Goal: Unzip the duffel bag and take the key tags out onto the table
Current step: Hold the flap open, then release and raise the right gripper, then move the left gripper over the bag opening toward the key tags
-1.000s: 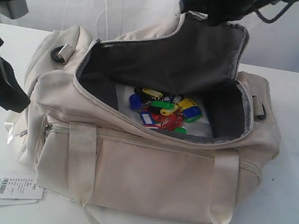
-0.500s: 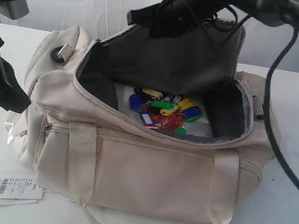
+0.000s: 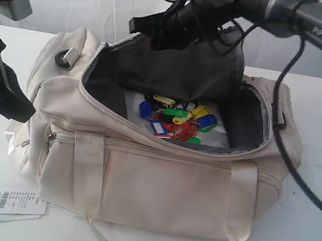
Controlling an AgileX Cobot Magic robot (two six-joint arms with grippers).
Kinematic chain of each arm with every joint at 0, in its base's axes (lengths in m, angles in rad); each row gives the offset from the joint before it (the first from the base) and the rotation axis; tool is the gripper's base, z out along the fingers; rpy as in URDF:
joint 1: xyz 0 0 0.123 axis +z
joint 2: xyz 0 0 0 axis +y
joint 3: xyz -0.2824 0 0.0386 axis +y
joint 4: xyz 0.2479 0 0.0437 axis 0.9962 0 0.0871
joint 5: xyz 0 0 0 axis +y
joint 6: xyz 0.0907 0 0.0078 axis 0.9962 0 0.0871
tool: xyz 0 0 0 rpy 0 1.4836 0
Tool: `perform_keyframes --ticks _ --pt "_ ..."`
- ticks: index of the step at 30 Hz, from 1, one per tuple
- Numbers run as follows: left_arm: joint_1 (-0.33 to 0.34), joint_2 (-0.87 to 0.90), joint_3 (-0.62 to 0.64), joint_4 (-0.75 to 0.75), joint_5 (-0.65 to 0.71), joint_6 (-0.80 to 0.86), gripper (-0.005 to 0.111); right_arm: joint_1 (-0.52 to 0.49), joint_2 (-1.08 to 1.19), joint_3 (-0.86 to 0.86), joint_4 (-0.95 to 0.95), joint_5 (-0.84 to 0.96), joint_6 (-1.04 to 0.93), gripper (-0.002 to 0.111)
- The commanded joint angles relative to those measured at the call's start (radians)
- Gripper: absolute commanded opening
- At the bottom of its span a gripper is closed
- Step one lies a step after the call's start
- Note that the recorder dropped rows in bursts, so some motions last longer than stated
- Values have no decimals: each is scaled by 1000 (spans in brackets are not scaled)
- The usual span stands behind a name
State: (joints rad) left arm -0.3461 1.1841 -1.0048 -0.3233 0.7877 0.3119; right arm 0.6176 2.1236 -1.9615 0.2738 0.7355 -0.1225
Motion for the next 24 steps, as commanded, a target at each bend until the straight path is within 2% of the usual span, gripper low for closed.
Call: perform_keyframes --ticks 1,6,19,24 --pt "-5 -9 -6 -17 33 2 0 -11 -117 -3 -142 182 0 0" --pt "-5 -9 -6 -34 28 38 0 -11 -238 39 -144 274 0 0" --pt "-5 -9 -6 -83 8 71 0 -7 -721 541 -113 245 -53 0" --pt "-5 -9 -6 -160 23 177 0 -7 -902 674 -59 241 -64 0"
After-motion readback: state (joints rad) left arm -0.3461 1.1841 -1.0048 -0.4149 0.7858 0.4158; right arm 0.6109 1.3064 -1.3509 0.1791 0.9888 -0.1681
